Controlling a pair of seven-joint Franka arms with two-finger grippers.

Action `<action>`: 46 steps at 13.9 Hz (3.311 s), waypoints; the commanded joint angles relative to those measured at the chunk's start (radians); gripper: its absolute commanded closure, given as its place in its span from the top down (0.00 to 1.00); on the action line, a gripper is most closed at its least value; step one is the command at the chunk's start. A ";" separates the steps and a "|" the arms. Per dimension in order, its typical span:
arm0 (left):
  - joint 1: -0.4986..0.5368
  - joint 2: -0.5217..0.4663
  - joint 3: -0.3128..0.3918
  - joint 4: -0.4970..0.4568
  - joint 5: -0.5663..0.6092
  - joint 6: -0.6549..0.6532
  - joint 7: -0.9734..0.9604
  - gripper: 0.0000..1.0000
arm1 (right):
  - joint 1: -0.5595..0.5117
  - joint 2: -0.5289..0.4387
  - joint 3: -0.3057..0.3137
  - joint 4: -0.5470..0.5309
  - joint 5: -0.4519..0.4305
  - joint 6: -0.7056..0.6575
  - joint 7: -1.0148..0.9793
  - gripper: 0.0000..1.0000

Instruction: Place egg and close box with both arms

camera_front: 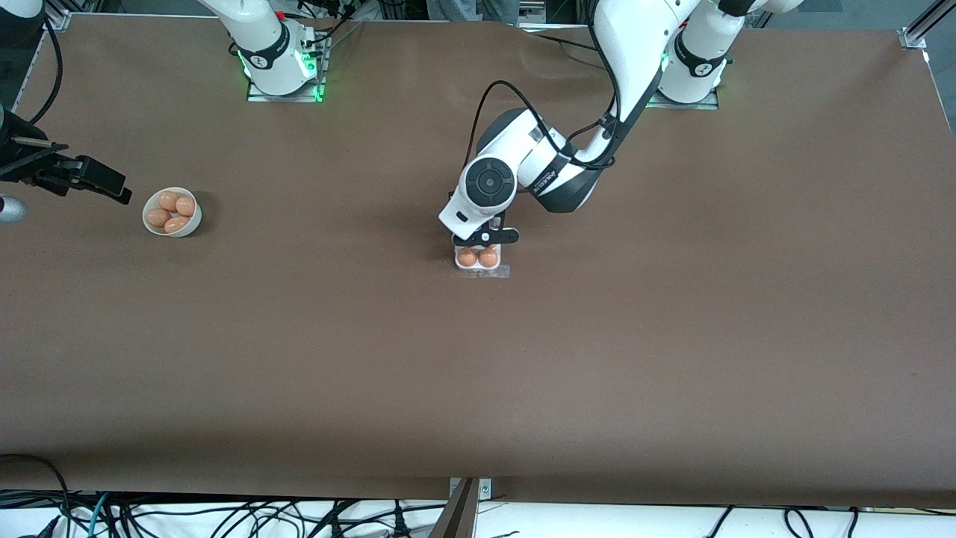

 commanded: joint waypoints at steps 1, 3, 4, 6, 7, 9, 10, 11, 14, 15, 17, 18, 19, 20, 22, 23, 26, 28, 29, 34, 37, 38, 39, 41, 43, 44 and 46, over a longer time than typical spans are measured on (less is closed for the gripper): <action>-0.001 0.014 0.017 0.046 0.023 0.007 0.006 0.00 | -0.002 -0.016 0.005 -0.013 0.000 0.004 0.001 1.00; -0.001 0.014 0.024 0.046 0.023 0.056 0.001 0.00 | -0.002 -0.016 0.005 -0.013 0.000 0.005 0.001 1.00; -0.003 0.014 0.035 0.047 0.023 0.088 0.000 0.00 | -0.002 -0.016 0.005 -0.015 0.000 0.004 0.001 1.00; -0.003 0.009 0.053 0.050 0.023 0.110 0.000 0.00 | -0.002 -0.016 0.005 -0.013 0.000 0.004 0.001 1.00; -0.001 0.005 0.063 0.050 0.023 0.104 0.001 0.04 | -0.002 -0.016 0.005 -0.013 0.000 0.004 0.001 1.00; 0.002 -0.024 0.127 0.055 0.052 0.098 0.008 0.59 | -0.002 -0.016 0.005 -0.013 0.000 0.004 0.001 1.00; 0.002 -0.047 0.150 0.055 0.102 0.096 0.008 0.90 | -0.002 -0.016 0.005 -0.013 0.000 0.004 0.001 1.00; 0.003 -0.061 0.153 0.055 0.180 0.084 0.006 1.00 | -0.002 -0.016 0.005 -0.015 0.000 0.004 0.001 1.00; 0.066 -0.126 0.190 0.079 0.247 0.010 0.009 1.00 | -0.002 -0.016 0.005 -0.013 0.000 0.005 0.001 1.00; 0.097 -0.135 0.195 0.139 0.257 -0.019 0.011 1.00 | -0.002 -0.016 0.005 -0.013 0.000 0.005 0.001 1.00; 0.157 -0.133 0.196 0.225 0.260 -0.141 0.090 1.00 | -0.002 -0.016 0.005 -0.013 0.000 0.005 0.001 1.00; 0.187 -0.135 0.202 0.249 0.260 -0.184 0.166 1.00 | -0.002 -0.016 0.005 -0.013 0.000 0.005 0.001 1.00; 0.228 -0.141 0.205 0.269 0.259 -0.229 0.226 1.00 | -0.002 -0.016 0.005 -0.013 0.000 0.005 0.003 1.00; 0.264 -0.146 0.202 0.283 0.259 -0.270 0.272 1.00 | -0.002 -0.016 0.005 -0.013 0.000 0.004 0.003 1.00; 0.331 -0.164 0.204 0.311 0.259 -0.319 0.375 1.00 | -0.002 -0.016 0.005 -0.013 0.000 0.005 0.001 1.00; 0.365 -0.172 0.204 0.313 0.259 -0.326 0.435 1.00 | -0.002 -0.016 0.005 -0.013 0.000 0.005 0.001 1.00; 0.465 -0.224 0.205 0.311 0.259 -0.335 0.579 1.00 | -0.002 -0.016 0.005 -0.013 0.000 0.005 0.001 1.00; 0.528 -0.259 0.202 0.293 0.262 -0.335 0.691 1.00 | -0.002 -0.016 0.005 -0.013 0.000 0.005 0.003 1.00; 0.546 -0.277 0.204 0.288 0.265 -0.335 0.728 1.00 | -0.002 -0.016 0.005 -0.013 0.000 0.004 0.001 1.00; 0.574 -0.443 0.207 0.103 0.262 -0.334 0.801 1.00 | -0.002 -0.016 0.005 -0.013 0.000 0.004 0.001 1.00; 0.574 -0.512 0.207 0.006 0.262 -0.326 0.804 1.00 | -0.002 -0.016 0.005 -0.013 0.000 0.004 0.001 1.00; 0.576 -0.540 0.207 -0.029 0.262 -0.324 0.804 1.00 | -0.002 -0.016 0.005 -0.013 0.000 0.005 0.001 1.00; 0.576 -0.555 0.207 -0.049 0.262 -0.324 0.804 1.00 | -0.002 -0.016 0.005 -0.013 0.000 0.005 0.001 1.00; 0.576 -0.590 0.207 -0.083 0.257 -0.323 0.804 1.00 | -0.002 -0.016 0.005 -0.015 0.000 0.004 0.001 1.00; 0.577 -0.606 0.207 -0.103 0.257 -0.317 0.804 1.00 | -0.002 -0.016 0.005 -0.013 0.000 0.004 0.001 1.00; 0.577 -0.606 0.207 -0.103 0.257 -0.317 0.804 1.00 | -0.002 -0.016 0.005 -0.013 0.000 0.004 0.001 1.00; 0.577 -0.620 0.207 -0.121 0.257 -0.317 0.804 1.00 | -0.002 -0.016 0.005 -0.013 0.000 0.004 0.001 1.00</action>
